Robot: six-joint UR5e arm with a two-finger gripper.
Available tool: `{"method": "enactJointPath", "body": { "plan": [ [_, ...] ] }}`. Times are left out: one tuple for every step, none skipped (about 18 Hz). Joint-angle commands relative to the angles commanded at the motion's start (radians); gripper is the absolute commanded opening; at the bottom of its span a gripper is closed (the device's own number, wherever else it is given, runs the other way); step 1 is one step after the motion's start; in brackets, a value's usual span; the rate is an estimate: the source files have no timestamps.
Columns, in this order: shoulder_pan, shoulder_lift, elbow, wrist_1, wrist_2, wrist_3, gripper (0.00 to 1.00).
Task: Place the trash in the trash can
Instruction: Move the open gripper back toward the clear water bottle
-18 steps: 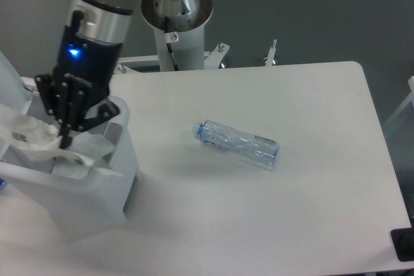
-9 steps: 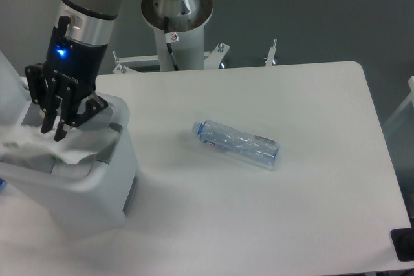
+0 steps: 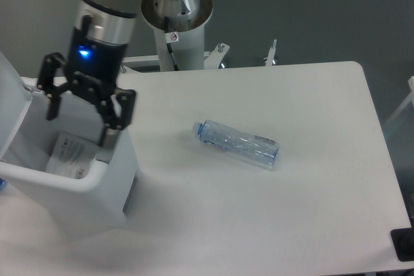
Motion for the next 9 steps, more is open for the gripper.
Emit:
{"method": "enactJointPath", "body": {
  "plan": [
    [0.035, -0.002, 0.003, 0.0, -0.002, 0.003, 1.0],
    [0.066, -0.002, 0.003, 0.0, -0.003, 0.005, 1.0],
    [0.092, -0.003, 0.003, 0.0, -0.002, 0.005, 1.0],
    [0.121, -0.006, 0.003, 0.0, -0.002, 0.011, 1.0],
    [0.152, -0.011, 0.002, -0.002, -0.002, 0.024, 1.0],
    [0.178, -0.024, 0.002, -0.002, 0.0, 0.04, 1.0],
    [0.2, -0.04, 0.002, -0.002, 0.0, 0.055, 1.0],
    [0.223, -0.047, 0.002, -0.002, 0.002, 0.063, 1.0],
    [0.244, -0.058, -0.001, -0.003, 0.002, 0.072, 1.0]
  ]
}}
